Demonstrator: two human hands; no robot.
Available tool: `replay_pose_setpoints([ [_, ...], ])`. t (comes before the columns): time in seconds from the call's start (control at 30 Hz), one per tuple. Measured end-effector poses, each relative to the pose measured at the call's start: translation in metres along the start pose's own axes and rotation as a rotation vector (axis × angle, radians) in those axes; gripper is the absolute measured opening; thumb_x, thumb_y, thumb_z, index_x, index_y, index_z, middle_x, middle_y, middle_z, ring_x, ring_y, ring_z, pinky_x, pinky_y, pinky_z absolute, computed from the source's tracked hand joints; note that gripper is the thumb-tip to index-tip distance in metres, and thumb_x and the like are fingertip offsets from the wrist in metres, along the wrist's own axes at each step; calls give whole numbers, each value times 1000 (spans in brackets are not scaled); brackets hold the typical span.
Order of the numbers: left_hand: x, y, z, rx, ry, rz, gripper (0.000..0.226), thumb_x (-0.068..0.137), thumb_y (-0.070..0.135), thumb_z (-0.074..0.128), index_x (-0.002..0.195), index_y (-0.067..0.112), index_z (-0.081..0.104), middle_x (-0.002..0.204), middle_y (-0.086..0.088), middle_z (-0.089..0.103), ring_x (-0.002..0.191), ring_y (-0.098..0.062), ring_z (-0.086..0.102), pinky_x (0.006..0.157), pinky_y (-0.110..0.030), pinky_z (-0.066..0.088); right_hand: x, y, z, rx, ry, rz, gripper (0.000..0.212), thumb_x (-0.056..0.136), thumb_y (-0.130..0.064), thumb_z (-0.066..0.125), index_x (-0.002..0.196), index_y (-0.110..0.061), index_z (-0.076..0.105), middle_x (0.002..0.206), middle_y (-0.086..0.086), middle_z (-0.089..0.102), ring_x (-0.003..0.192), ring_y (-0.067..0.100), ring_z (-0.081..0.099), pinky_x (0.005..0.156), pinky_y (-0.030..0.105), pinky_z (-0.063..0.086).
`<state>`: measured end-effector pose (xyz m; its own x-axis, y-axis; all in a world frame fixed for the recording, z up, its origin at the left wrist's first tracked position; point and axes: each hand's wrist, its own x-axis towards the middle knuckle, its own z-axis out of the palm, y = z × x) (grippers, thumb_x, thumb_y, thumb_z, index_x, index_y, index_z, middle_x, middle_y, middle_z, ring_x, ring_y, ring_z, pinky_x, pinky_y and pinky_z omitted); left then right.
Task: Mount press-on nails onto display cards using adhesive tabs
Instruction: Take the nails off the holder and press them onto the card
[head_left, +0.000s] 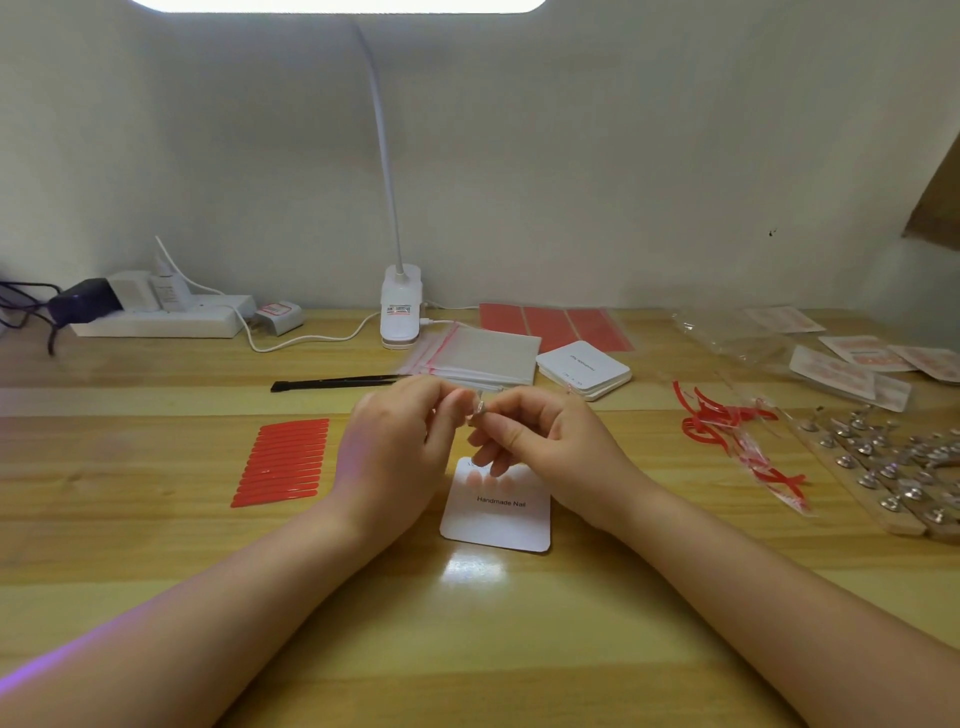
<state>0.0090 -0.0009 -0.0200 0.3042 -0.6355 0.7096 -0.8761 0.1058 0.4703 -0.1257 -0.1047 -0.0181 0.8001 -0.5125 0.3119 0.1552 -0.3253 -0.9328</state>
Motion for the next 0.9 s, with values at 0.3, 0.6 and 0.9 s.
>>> replay_pose_setpoints([
  [0.3, 2, 4, -1, -342, -43, -249, 19, 95, 31, 50, 85, 28, 66, 77, 14, 66, 69, 0, 59, 63, -12, 45, 0, 0, 1, 39, 21, 58, 18, 100, -7, 48, 99, -1, 65, 80, 13, 66, 67, 16, 66, 63, 27, 56],
  [0.6, 2, 8, -3, -419, -88, -234, 10, 91, 19, 61, 95, 23, 69, 83, 7, 71, 70, -1, 62, 65, -14, 49, 0, -2, 1, 108, 10, 115, 21, 102, -8, 44, 94, -3, 63, 74, 9, 63, 61, 15, 62, 57, 24, 51],
  [0.9, -1, 5, 1, -240, -61, -241, 10, 93, 20, 62, 85, 22, 67, 75, 7, 67, 68, -12, 60, 63, -26, 49, -2, -6, 1, 32, -7, 112, 9, 92, -13, 63, 96, -6, 67, 73, 3, 67, 62, 12, 63, 63, 26, 54],
])
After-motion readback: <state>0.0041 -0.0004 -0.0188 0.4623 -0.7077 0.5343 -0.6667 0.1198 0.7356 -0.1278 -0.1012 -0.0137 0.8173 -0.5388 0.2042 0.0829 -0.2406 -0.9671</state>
